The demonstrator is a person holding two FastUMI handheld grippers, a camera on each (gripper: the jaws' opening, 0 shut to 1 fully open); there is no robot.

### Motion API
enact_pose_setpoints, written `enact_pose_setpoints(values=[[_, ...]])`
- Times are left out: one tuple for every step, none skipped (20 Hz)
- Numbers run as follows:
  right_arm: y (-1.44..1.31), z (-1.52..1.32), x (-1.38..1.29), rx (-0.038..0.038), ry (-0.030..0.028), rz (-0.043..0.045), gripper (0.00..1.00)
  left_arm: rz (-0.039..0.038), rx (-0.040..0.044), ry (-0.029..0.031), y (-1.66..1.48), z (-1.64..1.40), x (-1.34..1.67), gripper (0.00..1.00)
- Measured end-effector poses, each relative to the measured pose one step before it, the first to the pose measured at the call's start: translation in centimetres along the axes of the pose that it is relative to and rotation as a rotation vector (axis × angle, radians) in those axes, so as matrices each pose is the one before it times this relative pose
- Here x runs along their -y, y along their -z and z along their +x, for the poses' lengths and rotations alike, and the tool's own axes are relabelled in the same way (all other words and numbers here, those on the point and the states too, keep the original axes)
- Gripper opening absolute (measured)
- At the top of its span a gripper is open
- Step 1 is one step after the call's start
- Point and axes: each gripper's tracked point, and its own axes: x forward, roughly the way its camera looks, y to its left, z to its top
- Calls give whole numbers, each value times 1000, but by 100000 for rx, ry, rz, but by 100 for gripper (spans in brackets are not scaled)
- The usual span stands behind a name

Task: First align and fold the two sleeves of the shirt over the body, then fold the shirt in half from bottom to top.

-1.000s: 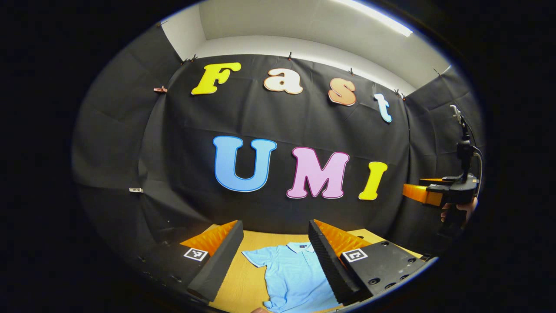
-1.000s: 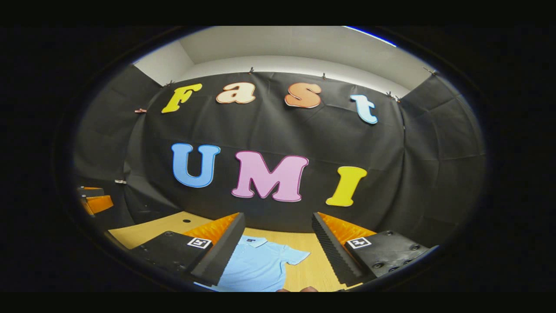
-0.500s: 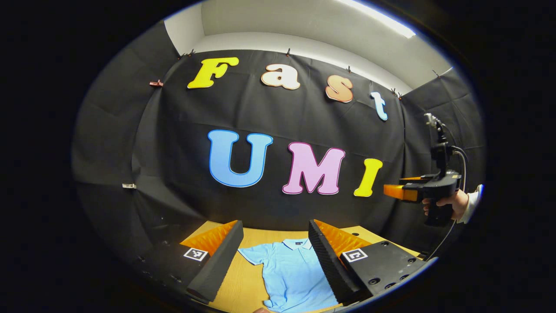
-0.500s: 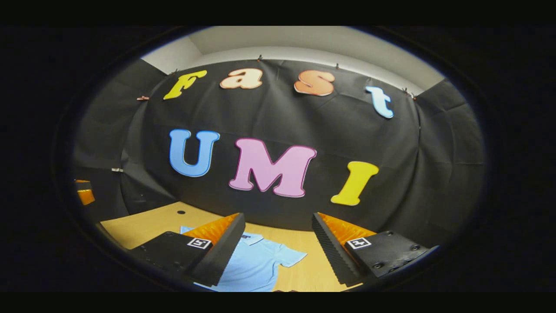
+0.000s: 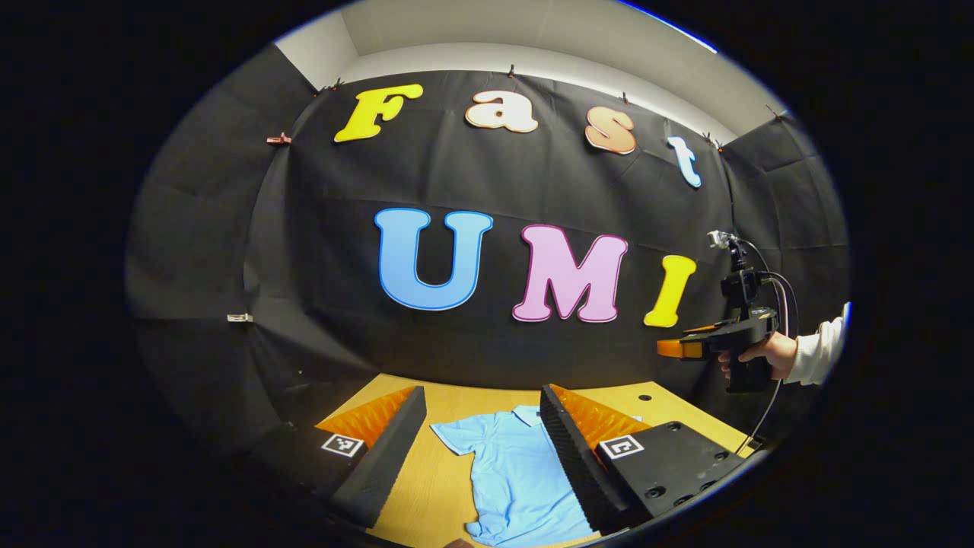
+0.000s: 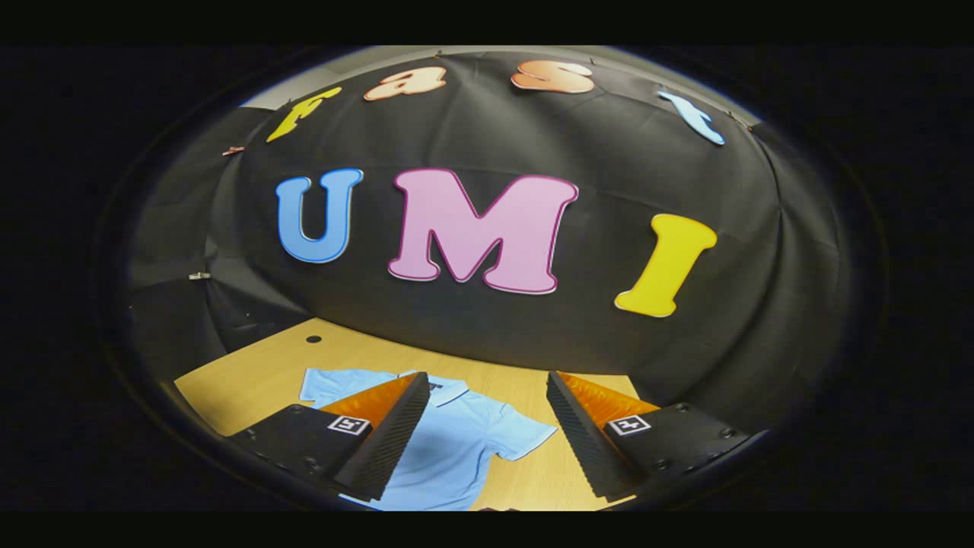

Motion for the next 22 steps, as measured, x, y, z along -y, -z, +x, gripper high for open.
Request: enact_pose_setpoints(values=[[972, 1821, 598, -2948, -677, 1168, 97, 43, -26, -1366, 72, 512, 241, 97], [1174, 1998, 775, -3194, -268, 296, 97, -61, -115, -1695, -142, 711, 55, 97], [1177, 1952, 718, -3099, -318, 451, 97, -175, -242, -2038, 53, 844, 57, 97], [1139, 1776, 753, -3189, -738, 913, 98, -319, -838, -1964, 84, 916, 122, 97], [1163, 1791, 637, -3513, -522, 1569, 97, -258, -1561, -1619, 489, 806, 428, 97], [1309, 1692, 580, -3852, -791, 2277, 97, -198, -1719, -1478, 333, 704, 423, 97], [1194, 1605, 359, -3601, -1393, 2355, 98, -484, -825, -1393, 88, 679, 476, 97], [1204, 1786, 596, -3303, -826, 846, 96, -1045, -227, -1461, -159, 614, 499, 96], [1231, 1655, 692, -3525, -24, -541, 97, -1203, -421, -1252, 48, 622, 656, 96], [1346, 1591, 685, -4498, -175, -252, 97, -995, -376, -1219, 100, 553, 654, 97], [1283, 1300, 621, -4204, -585, 730, 97, -785, -263, -1467, 217, 447, 583, 97], [1426, 1151, 491, -3197, -303, 1084, 97, -757, -275, -1478, 120, 348, 449, 96], [1171, 1030, 697, -3019, 806, 507, 96, -816, 28, -1375, 63, 241, 267, 96], [989, 1098, 537, -2875, 1195, 557, 98, -888, 53, -755, -46, 65, 221, 96], [707, 797, 401, -2046, 1113, 785, 98, -484, -251, -151, 112, -69, 127, 96], [592, 722, 216, -1536, 960, 540, 98, 317, -429, 279, 56, -118, 99, 96], [585, 594, 496, -2086, 2024, 346, 98, 1210, -1216, 672, 424, -3, -115, 96], [734, 859, 165, -2419, 968, 409, 98, 1907, -1734, 868, 219, -228, -272, 96], [686, 694, -12, -2467, 687, -597, 98, 2076, -649, 13, 159, -233, -490, 96], [685, 630, 229, -2371, 1273, -1282, 98, 1699, 7, -793, -72, -186, -618, 97], [410, 468, 172, -1764, 1026, -877, 98, 789, -420, -1014, 211, -251, -637, 97], [528, 354, 102, -1938, 1700, -268, 98, -282, -1255, -524, 251, -110, -458, 96]])
